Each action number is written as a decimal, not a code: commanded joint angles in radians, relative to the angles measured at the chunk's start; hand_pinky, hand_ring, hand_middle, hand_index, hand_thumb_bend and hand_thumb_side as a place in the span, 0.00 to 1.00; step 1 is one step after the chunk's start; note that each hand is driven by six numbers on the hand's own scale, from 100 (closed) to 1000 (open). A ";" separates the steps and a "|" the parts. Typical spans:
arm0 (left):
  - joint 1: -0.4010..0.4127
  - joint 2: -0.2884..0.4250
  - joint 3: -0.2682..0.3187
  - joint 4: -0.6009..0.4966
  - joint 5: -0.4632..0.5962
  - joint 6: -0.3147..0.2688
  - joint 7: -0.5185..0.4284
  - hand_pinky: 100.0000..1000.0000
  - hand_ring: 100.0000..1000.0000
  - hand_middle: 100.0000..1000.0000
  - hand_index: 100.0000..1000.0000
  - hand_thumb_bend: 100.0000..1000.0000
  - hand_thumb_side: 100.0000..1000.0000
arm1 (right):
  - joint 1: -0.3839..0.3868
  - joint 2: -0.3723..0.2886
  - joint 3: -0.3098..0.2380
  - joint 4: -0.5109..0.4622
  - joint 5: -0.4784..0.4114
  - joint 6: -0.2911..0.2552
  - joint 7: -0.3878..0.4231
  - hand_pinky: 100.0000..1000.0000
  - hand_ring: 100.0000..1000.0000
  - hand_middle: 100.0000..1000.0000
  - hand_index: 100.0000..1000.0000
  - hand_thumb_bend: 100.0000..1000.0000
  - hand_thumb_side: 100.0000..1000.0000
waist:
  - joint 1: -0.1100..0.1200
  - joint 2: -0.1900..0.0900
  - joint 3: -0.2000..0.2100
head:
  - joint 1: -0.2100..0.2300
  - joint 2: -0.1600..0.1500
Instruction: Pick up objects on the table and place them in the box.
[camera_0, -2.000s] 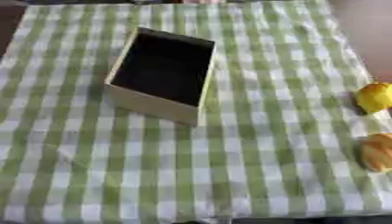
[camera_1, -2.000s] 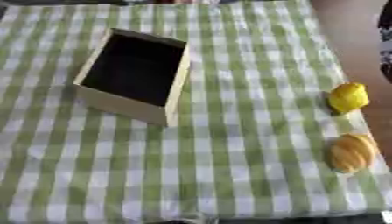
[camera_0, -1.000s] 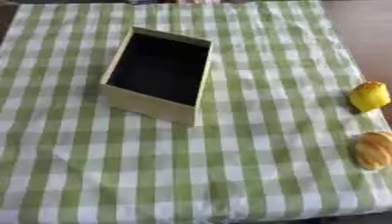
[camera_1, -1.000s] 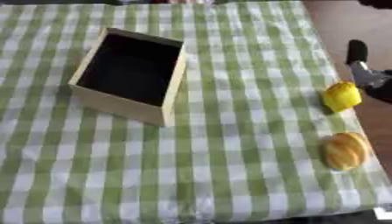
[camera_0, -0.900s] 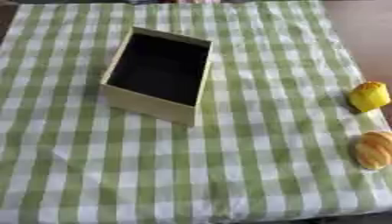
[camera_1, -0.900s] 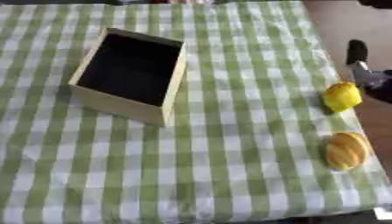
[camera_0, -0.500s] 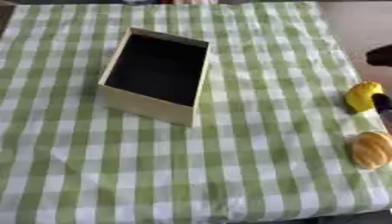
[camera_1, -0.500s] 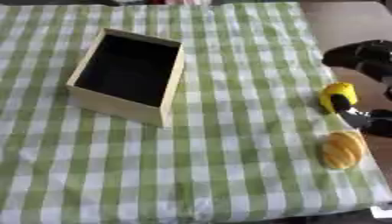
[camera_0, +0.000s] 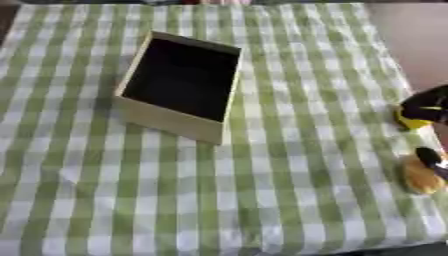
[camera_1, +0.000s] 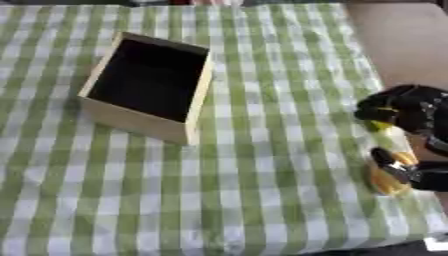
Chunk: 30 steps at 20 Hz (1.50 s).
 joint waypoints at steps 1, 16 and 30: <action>-0.002 0.029 0.004 -0.016 -0.007 -0.001 -0.004 0.61 0.74 0.71 0.81 0.21 0.55 | 0.021 -0.001 -0.019 -0.016 0.019 -0.016 0.010 0.84 0.85 0.82 0.91 0.00 0.16 | -0.003 -0.014 -0.006 | 0.013 0.005; 0.012 0.042 0.006 -0.016 -0.017 0.005 -0.003 0.61 0.74 0.71 0.81 0.21 0.56 | 0.121 0.015 -0.066 -0.016 0.041 -0.047 -0.017 0.85 0.86 0.83 0.94 0.00 0.18 | -0.017 -0.015 -0.033 | 0.026 0.005; 0.012 0.031 0.001 -0.016 -0.010 0.011 -0.012 0.61 0.74 0.71 0.81 0.20 0.57 | 0.129 0.036 -0.057 -0.016 0.038 0.028 0.060 0.86 0.87 0.83 0.92 0.22 0.03 | -0.012 -0.010 -0.026 | -0.005 -0.003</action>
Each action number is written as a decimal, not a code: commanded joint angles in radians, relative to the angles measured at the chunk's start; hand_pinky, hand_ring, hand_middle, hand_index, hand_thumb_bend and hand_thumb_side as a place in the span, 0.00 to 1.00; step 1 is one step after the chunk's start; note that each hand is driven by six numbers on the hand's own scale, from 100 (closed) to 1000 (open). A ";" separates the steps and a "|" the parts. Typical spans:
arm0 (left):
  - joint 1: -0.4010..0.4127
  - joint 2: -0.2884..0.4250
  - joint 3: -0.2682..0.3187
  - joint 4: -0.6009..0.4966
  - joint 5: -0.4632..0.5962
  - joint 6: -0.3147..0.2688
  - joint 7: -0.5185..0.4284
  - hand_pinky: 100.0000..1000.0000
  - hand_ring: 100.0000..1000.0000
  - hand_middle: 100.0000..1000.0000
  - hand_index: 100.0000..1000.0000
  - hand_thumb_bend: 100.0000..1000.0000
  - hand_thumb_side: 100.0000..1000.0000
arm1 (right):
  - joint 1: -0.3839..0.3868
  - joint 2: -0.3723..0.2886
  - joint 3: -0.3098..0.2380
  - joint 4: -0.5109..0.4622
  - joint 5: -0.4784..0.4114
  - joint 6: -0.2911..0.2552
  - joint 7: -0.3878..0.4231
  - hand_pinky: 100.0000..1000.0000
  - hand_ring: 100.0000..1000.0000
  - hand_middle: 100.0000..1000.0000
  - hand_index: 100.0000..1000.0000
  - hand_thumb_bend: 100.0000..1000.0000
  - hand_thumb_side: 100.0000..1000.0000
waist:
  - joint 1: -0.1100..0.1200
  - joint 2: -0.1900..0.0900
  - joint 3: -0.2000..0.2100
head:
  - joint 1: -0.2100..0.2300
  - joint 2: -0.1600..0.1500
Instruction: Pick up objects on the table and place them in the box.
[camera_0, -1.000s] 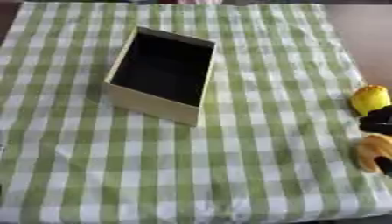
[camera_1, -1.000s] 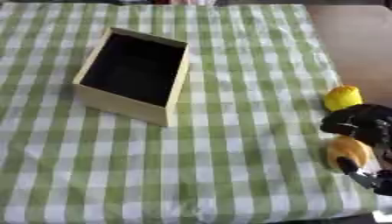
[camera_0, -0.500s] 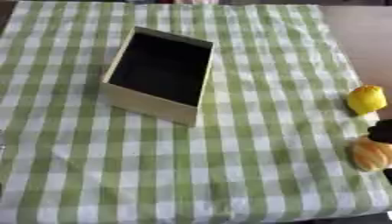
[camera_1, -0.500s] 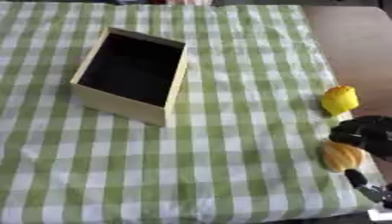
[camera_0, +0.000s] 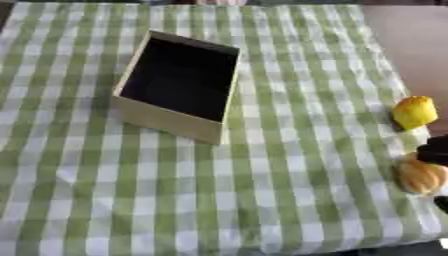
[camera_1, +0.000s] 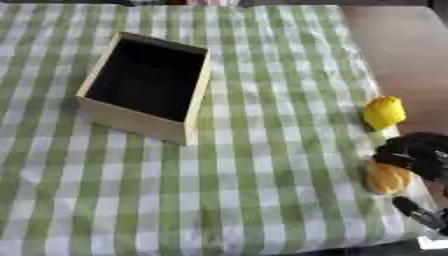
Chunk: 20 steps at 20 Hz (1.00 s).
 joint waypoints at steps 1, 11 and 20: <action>-0.005 0.012 0.000 -0.016 -0.001 0.003 -0.006 0.61 0.74 0.71 0.81 0.20 0.57 | -0.002 -0.016 -0.001 -0.016 -0.028 0.024 0.028 0.86 0.87 0.83 0.92 0.26 0.02 | 0.000 -0.010 0.002 | -0.008 -0.004; -0.009 0.007 -0.004 -0.016 0.005 0.007 -0.019 0.61 0.74 0.71 0.81 0.19 0.57 | -0.031 -0.022 0.001 -0.016 -0.045 0.123 0.075 0.86 0.86 0.83 0.92 0.33 0.02 | 0.005 -0.002 0.011 | -0.018 -0.012; -0.013 0.004 -0.007 -0.016 0.007 0.009 -0.026 0.61 0.74 0.71 0.81 0.19 0.58 | -0.049 -0.030 -0.008 -0.016 -0.057 0.174 0.089 0.85 0.86 0.83 0.92 0.33 0.05 | 0.008 0.006 0.017 | -0.028 -0.019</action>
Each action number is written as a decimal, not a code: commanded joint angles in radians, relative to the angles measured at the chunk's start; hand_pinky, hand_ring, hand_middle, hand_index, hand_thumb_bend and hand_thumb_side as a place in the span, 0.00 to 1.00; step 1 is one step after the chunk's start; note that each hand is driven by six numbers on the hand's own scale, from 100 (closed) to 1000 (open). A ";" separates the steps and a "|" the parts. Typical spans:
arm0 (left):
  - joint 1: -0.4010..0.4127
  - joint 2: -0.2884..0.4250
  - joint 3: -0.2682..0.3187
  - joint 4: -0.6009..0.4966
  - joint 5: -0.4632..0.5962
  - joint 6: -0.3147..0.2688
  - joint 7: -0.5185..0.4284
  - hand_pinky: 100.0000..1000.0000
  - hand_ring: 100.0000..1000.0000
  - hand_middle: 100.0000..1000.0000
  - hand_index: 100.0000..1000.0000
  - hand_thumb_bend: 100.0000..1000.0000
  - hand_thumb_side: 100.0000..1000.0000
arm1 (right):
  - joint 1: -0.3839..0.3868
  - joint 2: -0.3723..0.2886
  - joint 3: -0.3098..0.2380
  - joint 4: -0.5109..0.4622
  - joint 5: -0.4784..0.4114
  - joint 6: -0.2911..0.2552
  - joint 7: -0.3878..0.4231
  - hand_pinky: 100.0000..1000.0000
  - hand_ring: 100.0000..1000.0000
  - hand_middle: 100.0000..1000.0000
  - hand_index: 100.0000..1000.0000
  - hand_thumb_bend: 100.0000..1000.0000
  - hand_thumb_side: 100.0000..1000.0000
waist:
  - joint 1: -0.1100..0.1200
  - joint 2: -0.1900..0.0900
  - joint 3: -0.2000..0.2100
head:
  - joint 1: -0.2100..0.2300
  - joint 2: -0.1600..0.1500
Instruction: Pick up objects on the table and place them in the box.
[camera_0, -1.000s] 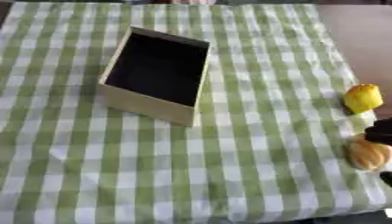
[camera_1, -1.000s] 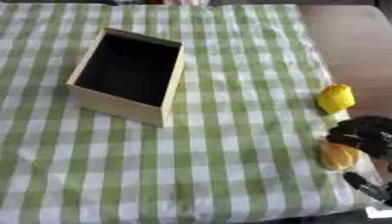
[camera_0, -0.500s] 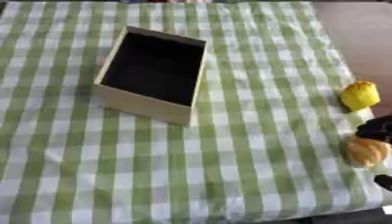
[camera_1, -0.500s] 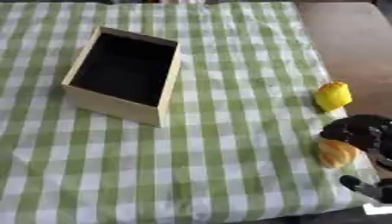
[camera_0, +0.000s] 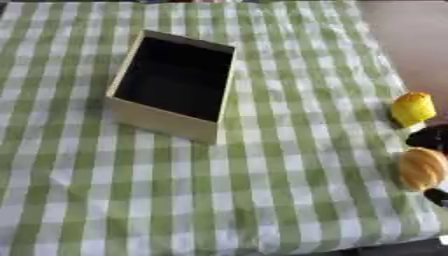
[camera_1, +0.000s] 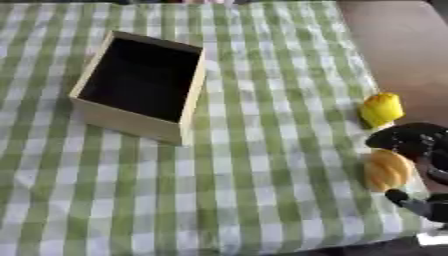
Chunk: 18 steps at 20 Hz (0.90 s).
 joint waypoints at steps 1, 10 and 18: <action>-0.012 0.005 -0.001 -0.016 0.002 0.000 -0.008 0.61 0.75 0.71 0.81 0.19 0.58 | -0.004 -0.031 -0.017 -0.016 -0.008 0.016 0.007 0.85 0.86 0.83 0.92 0.33 0.05 | 0.000 -0.012 -0.001 | -0.005 -0.010; -0.012 0.003 0.001 -0.016 0.001 0.001 -0.011 0.61 0.75 0.71 0.81 0.18 0.58 | 0.005 -0.021 -0.030 -0.016 0.001 0.051 0.078 0.85 0.86 0.83 0.92 0.37 0.10 | 0.003 -0.007 0.000 | -0.004 -0.011; -0.011 -0.002 -0.001 -0.016 0.004 0.005 -0.014 0.61 0.75 0.71 0.81 0.18 0.59 | -0.009 -0.023 -0.043 0.001 -0.013 0.094 0.096 0.85 0.86 0.82 0.92 0.34 0.12 | 0.004 -0.004 -0.001 | -0.007 -0.017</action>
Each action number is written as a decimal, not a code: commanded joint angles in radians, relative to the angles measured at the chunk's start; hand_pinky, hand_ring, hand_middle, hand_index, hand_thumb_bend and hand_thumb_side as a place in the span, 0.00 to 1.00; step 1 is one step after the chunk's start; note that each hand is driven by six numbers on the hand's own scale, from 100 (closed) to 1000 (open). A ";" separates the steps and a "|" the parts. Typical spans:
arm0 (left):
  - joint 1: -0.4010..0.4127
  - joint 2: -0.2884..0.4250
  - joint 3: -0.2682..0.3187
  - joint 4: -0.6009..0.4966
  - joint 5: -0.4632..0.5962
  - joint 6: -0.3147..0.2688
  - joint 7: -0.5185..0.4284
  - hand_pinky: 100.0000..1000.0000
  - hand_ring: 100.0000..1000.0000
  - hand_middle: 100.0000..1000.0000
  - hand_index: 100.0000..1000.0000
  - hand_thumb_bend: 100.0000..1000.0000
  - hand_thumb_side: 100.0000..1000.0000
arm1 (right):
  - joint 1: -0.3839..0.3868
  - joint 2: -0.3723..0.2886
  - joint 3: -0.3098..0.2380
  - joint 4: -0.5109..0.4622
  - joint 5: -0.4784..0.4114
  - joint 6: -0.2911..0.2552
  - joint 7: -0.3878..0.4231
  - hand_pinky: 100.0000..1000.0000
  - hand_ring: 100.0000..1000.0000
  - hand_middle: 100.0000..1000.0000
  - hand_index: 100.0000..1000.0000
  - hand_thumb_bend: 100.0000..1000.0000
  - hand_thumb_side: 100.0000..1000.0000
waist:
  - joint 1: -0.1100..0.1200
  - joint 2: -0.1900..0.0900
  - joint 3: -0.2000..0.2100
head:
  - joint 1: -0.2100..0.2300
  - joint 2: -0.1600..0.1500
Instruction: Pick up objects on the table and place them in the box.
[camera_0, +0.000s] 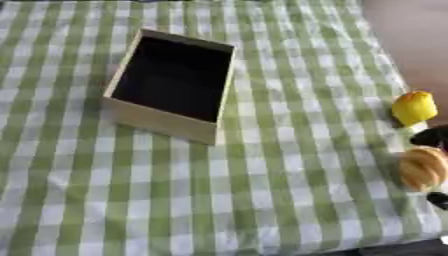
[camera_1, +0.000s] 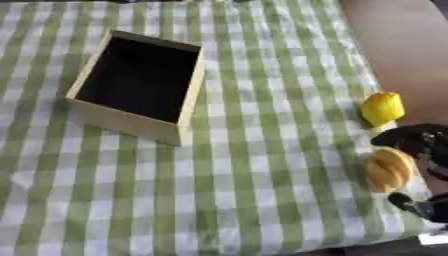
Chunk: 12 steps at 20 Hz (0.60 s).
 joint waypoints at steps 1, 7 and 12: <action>-0.006 0.005 -0.002 -0.016 0.003 0.001 -0.003 0.61 0.75 0.71 0.81 0.18 0.59 | -0.011 -0.024 -0.018 0.007 -0.016 0.012 -0.004 0.85 0.86 0.82 0.92 0.33 0.12 | 0.000 -0.011 -0.001 | -0.004 -0.016; -0.008 0.003 -0.001 -0.016 0.004 0.001 -0.004 0.61 0.75 0.72 0.81 0.18 0.59 | -0.027 -0.031 -0.013 0.046 -0.023 -0.005 -0.012 0.85 0.86 0.81 0.91 0.30 0.15 | 0.001 -0.008 0.002 | -0.006 -0.018; -0.008 0.000 0.000 -0.016 0.004 0.002 -0.005 0.61 0.75 0.72 0.81 0.18 0.59 | -0.029 -0.030 -0.007 0.081 -0.010 -0.016 0.002 0.84 0.85 0.80 0.90 0.33 0.19 | 0.002 -0.005 0.002 | -0.009 -0.017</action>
